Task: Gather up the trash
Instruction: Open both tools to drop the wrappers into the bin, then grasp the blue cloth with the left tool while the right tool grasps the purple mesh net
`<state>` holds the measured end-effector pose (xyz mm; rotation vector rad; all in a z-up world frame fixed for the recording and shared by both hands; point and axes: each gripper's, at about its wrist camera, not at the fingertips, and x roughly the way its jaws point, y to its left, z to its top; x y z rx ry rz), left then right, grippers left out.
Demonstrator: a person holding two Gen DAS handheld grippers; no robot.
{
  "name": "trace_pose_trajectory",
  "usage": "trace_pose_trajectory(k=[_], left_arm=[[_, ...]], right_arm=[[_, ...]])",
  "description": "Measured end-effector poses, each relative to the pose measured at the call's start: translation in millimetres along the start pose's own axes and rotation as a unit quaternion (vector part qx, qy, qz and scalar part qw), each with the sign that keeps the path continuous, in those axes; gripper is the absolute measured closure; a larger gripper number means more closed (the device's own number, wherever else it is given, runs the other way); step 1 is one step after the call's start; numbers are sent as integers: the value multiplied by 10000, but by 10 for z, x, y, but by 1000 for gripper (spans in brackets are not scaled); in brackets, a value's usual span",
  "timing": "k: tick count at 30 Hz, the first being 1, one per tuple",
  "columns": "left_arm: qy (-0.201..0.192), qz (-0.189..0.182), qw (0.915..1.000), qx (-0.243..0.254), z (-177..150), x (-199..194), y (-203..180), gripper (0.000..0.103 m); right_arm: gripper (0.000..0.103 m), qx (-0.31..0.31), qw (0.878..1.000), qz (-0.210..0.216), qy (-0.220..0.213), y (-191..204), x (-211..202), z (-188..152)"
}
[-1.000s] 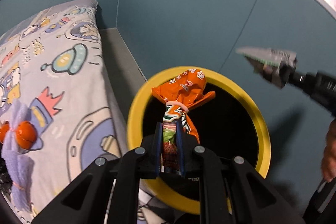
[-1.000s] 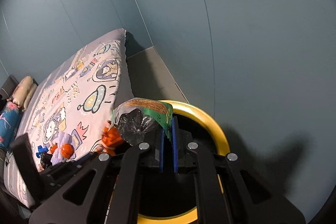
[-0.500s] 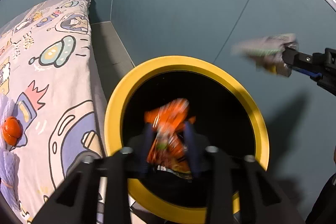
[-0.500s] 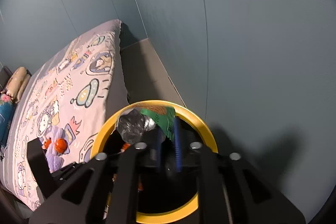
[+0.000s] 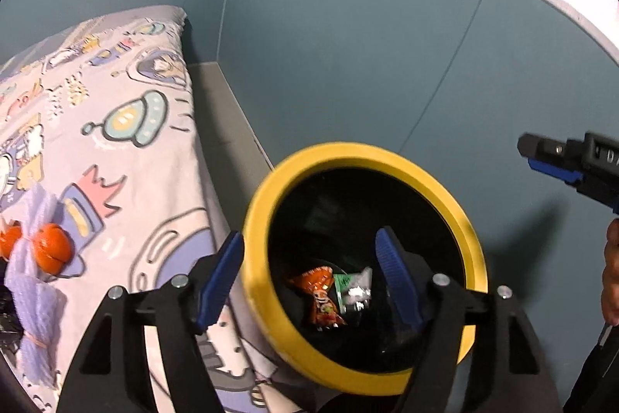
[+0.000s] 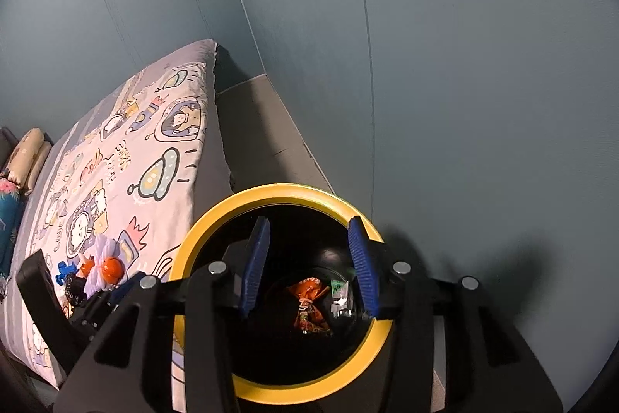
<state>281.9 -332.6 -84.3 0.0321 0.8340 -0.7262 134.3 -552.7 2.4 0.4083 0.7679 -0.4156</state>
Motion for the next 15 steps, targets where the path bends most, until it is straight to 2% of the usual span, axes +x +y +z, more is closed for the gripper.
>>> trace_pose_trajectory(k=[7,15], left_arm=[[-334,298,9990,-92,92,-324,302,24],[-704,905,9930,-297,129,-754,849,13]], right_arm=[[61,-202,9991,284,-222,253,-171,-34],[46,-566,9932,872,-532,775,-340,-117]])
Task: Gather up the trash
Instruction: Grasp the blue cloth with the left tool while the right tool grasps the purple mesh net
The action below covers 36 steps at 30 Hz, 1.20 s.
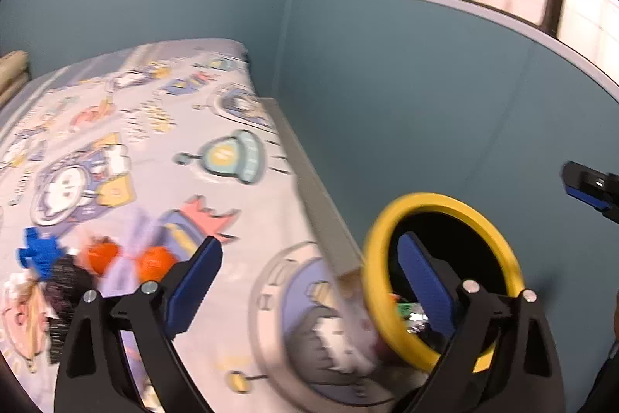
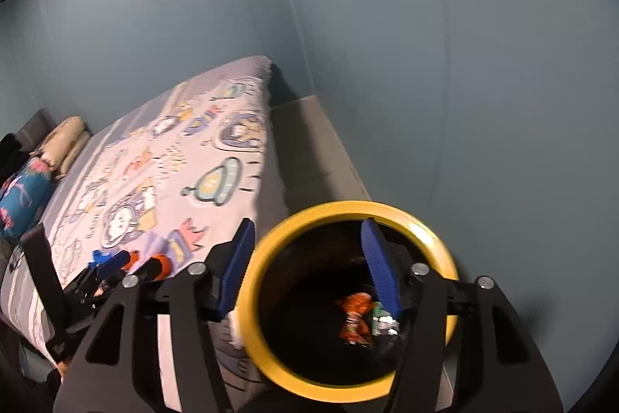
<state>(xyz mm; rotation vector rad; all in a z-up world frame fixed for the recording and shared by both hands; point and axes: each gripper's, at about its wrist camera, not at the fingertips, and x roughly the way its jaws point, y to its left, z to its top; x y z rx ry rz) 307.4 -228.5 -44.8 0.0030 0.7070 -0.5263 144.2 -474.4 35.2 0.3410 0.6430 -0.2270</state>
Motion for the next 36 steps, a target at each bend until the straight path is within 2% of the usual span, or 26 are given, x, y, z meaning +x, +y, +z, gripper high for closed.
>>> trace_pose_trajectory(k=[5,12,18,24,31,36], left_arm=[[-149,474,9983,-288,46,-213,518,8],[-227,1042,9918,-709,-10,-465,1201,8],[-175,1593,9804,-1142,-109,-552,1915,8],[-151,1998,9707,-1329,-225,-578,2417,8],[-30,2228,9613,-1619,-387,-481,2920,8],[110,2335,9559,-1776,-488,-315,3185,8]], right_arm=[[36,-234,9987,391,-234,409,-28,-38],[32,-646,9949,732,-244,964,25,-160],[29,-824,9914,1018,-30,1373,216,-334],[29,-991,9872,1223,273,1757,498,-551],[29,-1189,9801,1455,636,2143,873,-813],[29,-1334,9776,1394,837,2377,1156,-1025]])
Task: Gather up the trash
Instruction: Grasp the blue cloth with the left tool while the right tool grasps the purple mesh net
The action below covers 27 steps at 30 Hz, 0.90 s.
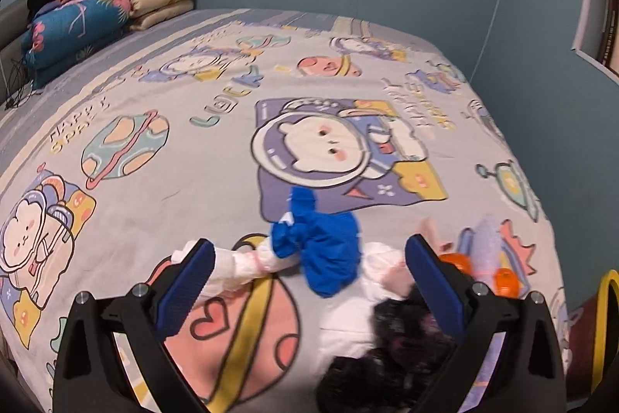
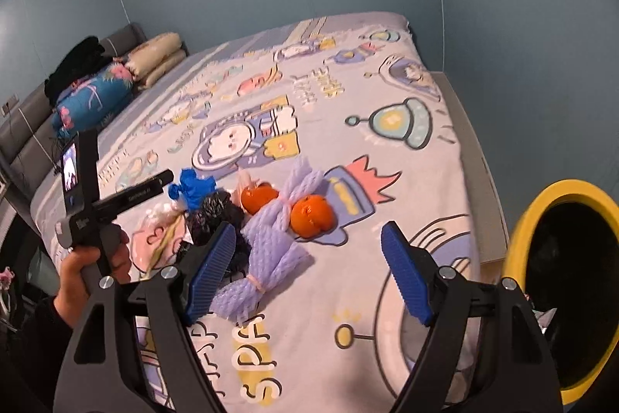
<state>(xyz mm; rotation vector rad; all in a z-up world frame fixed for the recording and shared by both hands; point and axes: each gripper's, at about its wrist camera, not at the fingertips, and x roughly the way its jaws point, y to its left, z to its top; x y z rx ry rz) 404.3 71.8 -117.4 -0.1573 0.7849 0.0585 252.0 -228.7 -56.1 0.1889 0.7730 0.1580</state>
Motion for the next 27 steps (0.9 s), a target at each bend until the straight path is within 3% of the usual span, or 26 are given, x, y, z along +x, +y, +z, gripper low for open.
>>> trace_pose_trajectory(k=[10,19,27], left_arm=[[260,52,9996,-93,26,466,173,8],[388,-142,9991,83,67,703,37,8],[565,-260,9976,313,36,816,-107,32]], right_arm=[[29,-266,9974,-48,670,303,672,-228],[35,-345,9934,11,1091,352,1007,-323],[43,-354,9893,-4,1416,359,1215,-391]])
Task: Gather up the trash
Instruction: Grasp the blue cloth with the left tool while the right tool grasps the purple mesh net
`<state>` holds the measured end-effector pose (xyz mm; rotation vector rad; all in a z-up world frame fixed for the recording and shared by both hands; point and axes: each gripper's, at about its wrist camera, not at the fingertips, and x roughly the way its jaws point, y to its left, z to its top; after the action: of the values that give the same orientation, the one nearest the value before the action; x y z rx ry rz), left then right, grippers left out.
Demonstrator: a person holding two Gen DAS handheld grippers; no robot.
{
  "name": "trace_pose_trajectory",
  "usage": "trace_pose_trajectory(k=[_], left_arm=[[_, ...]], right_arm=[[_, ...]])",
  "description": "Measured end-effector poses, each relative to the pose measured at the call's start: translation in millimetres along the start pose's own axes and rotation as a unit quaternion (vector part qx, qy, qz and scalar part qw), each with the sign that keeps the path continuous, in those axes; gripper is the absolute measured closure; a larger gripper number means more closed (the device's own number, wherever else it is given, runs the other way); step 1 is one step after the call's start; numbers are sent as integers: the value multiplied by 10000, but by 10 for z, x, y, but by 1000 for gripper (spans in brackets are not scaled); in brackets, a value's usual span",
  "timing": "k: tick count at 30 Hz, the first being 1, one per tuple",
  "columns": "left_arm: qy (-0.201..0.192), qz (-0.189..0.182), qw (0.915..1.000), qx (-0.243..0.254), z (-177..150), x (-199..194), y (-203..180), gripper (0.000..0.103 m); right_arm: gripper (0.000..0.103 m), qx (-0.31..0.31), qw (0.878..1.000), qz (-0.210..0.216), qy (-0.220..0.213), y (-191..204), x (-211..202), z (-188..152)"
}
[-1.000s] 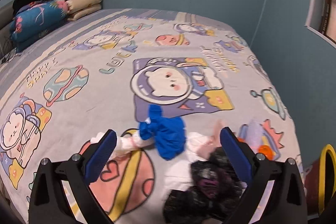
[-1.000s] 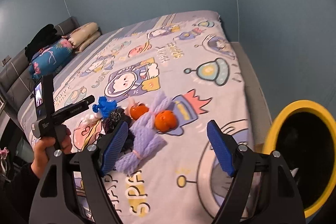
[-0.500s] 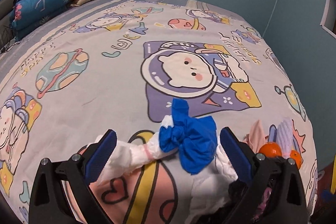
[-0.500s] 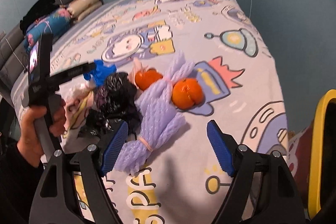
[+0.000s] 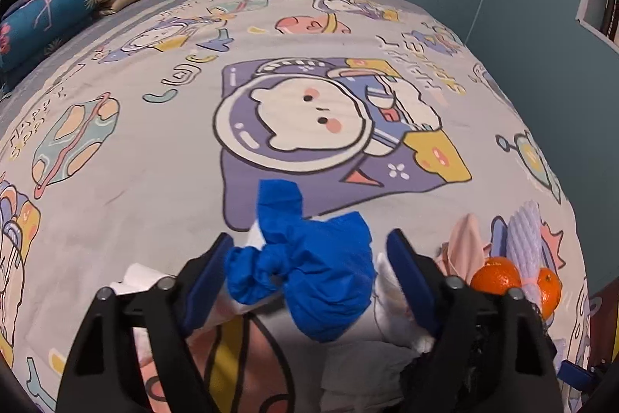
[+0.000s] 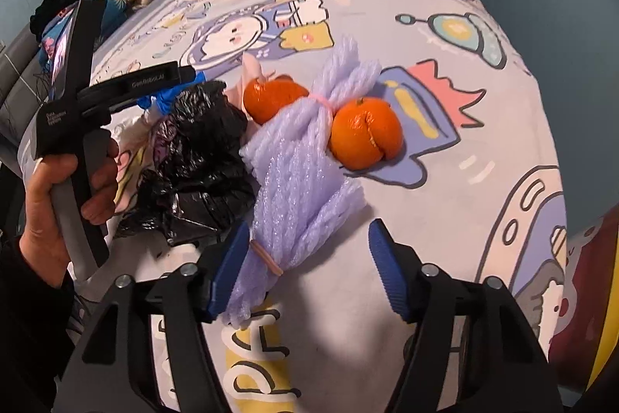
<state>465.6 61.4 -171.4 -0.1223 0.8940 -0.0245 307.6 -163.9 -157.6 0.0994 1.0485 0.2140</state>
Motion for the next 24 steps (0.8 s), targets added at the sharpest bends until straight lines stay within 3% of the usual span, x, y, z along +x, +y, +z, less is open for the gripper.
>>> trace_pose_trajectory(k=[5,10,15,24], left_arm=[[114,23,9999,79,-16,68,-63,54],[187,-35,9998,-25,-38,82,-33,74],[208,-195,9993,-259,-31,33,57,83],[-70,-333,9978,-575,26,-359,317,85]], right_arm=[[49,-54,10000,14,62,46,61,10],[69,-205,9998,29,60,129,86,1],[83,-332,9994,38,-96,167,18,-16],[84,-216,9981,362,-442,118,-254,-20]])
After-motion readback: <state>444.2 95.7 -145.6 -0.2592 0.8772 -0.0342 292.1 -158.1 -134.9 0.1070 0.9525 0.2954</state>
